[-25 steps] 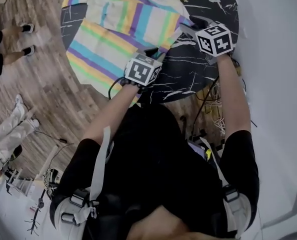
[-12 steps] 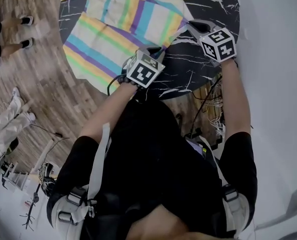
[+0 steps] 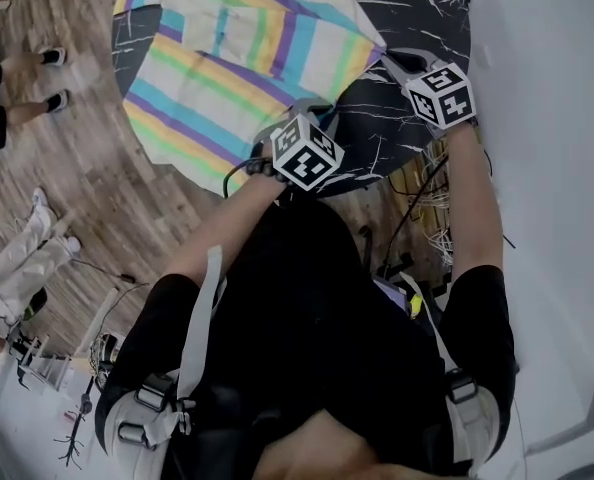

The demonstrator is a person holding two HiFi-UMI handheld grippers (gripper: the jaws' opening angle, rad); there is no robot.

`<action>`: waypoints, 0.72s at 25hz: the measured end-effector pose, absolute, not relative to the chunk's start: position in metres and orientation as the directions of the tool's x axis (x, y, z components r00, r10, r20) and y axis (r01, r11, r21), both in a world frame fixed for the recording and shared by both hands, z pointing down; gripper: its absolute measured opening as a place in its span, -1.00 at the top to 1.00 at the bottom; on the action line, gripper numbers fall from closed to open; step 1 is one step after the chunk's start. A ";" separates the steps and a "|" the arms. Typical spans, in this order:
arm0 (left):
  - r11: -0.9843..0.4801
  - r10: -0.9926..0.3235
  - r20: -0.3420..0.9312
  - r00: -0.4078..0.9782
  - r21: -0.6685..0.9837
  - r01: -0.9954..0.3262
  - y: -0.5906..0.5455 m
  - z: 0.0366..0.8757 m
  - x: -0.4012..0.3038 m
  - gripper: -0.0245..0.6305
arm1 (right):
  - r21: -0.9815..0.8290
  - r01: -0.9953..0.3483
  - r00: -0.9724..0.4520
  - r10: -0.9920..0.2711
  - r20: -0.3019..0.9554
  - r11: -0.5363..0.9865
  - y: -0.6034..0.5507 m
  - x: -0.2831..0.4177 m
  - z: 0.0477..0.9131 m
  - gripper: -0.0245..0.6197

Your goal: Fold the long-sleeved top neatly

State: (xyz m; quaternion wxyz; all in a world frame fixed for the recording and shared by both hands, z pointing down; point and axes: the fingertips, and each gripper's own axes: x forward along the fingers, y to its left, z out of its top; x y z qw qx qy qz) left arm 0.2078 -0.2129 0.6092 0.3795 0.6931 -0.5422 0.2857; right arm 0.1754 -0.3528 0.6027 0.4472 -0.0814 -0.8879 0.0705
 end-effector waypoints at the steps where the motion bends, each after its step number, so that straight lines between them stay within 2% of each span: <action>1: -0.128 -0.532 0.809 0.250 0.215 -0.968 -0.213 0.610 0.210 0.78 | -0.194 0.070 -0.584 0.198 0.787 0.978 -0.354 0.179 0.605 0.82; 4: -0.134 -0.527 0.808 0.263 0.226 -0.965 -0.213 0.614 0.215 0.65 | -0.166 0.029 -0.571 0.153 0.807 0.986 -0.361 0.189 0.612 0.83; 5: -0.134 -0.528 0.806 0.268 0.232 -0.963 -0.212 0.614 0.217 0.58 | -0.162 0.016 -0.568 0.143 0.810 0.987 -0.361 0.192 0.613 0.77; 6: -0.132 -0.532 0.802 0.271 0.238 -0.962 -0.212 0.613 0.218 0.53 | -0.165 0.005 -0.569 0.139 0.811 0.986 -0.361 0.194 0.613 0.63; 7: -0.130 -0.539 0.797 0.272 0.241 -0.962 -0.211 0.611 0.219 0.50 | -0.169 -0.001 -0.572 0.138 0.809 0.986 -0.359 0.195 0.611 0.61; 18: -0.175 -0.593 0.737 0.323 0.274 -0.946 -0.190 0.582 0.216 0.44 | -0.111 -0.096 -0.668 0.018 0.744 0.989 -0.336 0.187 0.563 0.59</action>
